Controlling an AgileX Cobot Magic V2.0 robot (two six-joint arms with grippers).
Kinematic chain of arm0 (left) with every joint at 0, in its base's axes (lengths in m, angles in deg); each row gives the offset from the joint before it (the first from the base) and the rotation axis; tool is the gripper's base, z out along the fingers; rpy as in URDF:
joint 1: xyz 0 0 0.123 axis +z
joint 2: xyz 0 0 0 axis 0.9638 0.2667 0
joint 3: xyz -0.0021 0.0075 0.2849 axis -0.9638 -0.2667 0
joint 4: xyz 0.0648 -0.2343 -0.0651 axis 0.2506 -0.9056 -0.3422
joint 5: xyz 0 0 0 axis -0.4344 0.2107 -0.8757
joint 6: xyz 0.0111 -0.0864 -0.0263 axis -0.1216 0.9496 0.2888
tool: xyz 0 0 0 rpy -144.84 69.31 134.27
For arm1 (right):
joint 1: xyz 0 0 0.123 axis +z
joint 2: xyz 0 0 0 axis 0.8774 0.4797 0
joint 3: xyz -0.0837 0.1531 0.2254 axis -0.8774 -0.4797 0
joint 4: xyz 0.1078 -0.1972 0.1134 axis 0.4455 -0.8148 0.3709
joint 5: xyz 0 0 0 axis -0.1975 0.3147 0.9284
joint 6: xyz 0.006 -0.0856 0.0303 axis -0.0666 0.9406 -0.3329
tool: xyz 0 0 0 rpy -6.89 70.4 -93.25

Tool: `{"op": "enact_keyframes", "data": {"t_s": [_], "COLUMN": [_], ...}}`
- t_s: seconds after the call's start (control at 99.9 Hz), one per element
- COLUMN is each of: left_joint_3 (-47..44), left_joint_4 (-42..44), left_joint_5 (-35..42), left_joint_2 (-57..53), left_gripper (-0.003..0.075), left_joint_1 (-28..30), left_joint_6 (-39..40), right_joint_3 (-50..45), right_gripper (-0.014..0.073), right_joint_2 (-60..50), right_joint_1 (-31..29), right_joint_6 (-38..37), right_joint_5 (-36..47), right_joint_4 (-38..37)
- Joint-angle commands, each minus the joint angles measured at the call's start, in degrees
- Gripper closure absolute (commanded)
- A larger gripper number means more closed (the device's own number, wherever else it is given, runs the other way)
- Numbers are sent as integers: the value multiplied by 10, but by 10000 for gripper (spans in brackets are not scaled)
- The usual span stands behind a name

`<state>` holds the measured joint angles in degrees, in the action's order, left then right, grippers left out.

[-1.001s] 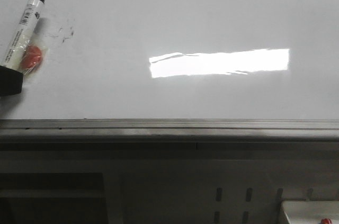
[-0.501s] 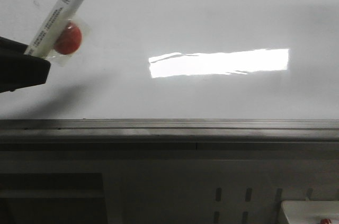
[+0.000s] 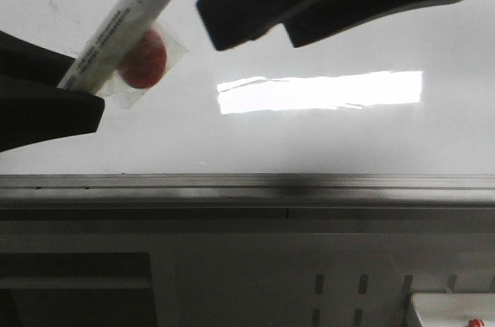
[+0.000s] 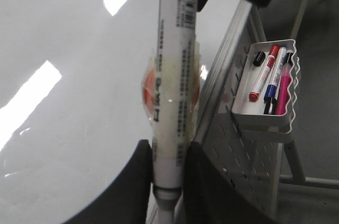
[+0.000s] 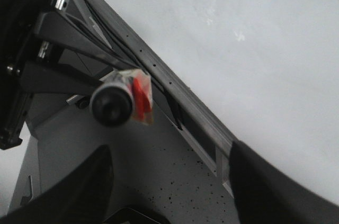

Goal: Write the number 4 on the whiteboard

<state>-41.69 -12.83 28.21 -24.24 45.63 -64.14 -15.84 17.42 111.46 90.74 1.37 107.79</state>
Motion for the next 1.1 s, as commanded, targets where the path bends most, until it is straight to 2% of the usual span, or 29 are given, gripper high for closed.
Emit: {"op": "enact_keyframes", "data": {"t_s": [0.0, 0.17, 0.511, 0.571, 0.661, 0.711, 0.721, 0.811, 0.911, 1.091], "left_joint_3": [15, 15, 15, 15, 15, 15, 15, 15, 15, 15], "left_joint_4": [-17, -5, 9, 9, 9, 9, 9, 7, 1, -86], "left_joint_5": [39, 41, 41, 41, 42, 46, 48, 50, 50, 49], "left_joint_2": [-7, -7, -7, -7, -7, -7, -7, -7, -7, -16], "left_gripper": [741, 741, 741, 741, 740, 740, 740, 730, 635, 318], "left_joint_1": [-3, -3, -3, -3, -3, -3, -3, -3, -3, 4], "left_joint_6": [-2, -2, -2, -2, -2, -2, -2, -2, -2, -2], "right_joint_3": [40, 68, 94, 94, 94, 94, 94, 94, 94, 94], "right_gripper": [169, 179, 182, 210, 318, 411, 459, 659, 659, 659], "right_joint_2": [14, 49, 74, 77, 78, 78, 78, 78, 78, 78], "right_joint_1": [14, 50, 51, 51, 51, 50, 50, 50, 50, 50], "right_joint_6": [15, 56, 60, 60, 60, 60, 60, 60, 60, 60], "right_joint_5": [36, 48, 38, 30, 30, 30, 30, 29, 26, 28], "right_joint_4": [-4, -4, -5, -5, -5, -5, -5, -5, -5, -5]}}
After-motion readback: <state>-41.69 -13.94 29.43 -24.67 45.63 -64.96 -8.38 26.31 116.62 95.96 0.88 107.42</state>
